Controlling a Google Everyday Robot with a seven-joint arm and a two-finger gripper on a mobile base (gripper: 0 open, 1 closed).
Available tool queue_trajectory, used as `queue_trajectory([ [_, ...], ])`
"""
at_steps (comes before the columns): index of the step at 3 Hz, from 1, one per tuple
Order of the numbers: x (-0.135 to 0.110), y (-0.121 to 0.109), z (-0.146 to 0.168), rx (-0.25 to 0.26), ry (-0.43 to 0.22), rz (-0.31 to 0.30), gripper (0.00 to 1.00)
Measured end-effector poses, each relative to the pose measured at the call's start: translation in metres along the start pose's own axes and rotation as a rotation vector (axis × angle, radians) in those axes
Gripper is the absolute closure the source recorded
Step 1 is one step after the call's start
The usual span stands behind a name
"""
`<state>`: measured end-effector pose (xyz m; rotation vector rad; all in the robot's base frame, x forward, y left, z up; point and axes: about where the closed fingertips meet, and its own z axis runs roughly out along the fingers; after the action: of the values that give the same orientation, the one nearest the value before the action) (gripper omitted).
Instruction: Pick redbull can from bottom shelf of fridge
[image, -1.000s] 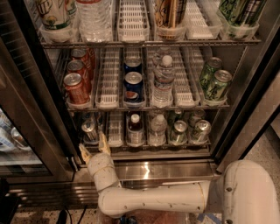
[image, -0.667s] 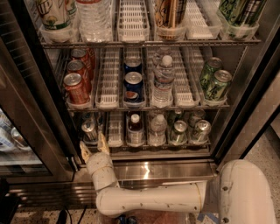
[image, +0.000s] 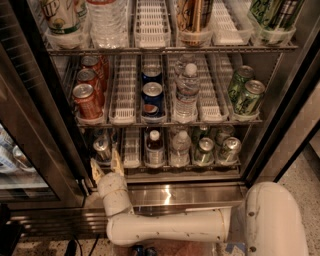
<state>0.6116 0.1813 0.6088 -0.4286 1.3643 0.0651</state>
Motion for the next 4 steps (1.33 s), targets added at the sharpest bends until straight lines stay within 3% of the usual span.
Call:
queue_trajectory([
  [2, 0.008, -0.002, 0.007, 0.023, 0.004, 0.028, 0.43],
  [4, 0.022, -0.009, 0.026, 0.052, 0.021, 0.049, 0.41],
])
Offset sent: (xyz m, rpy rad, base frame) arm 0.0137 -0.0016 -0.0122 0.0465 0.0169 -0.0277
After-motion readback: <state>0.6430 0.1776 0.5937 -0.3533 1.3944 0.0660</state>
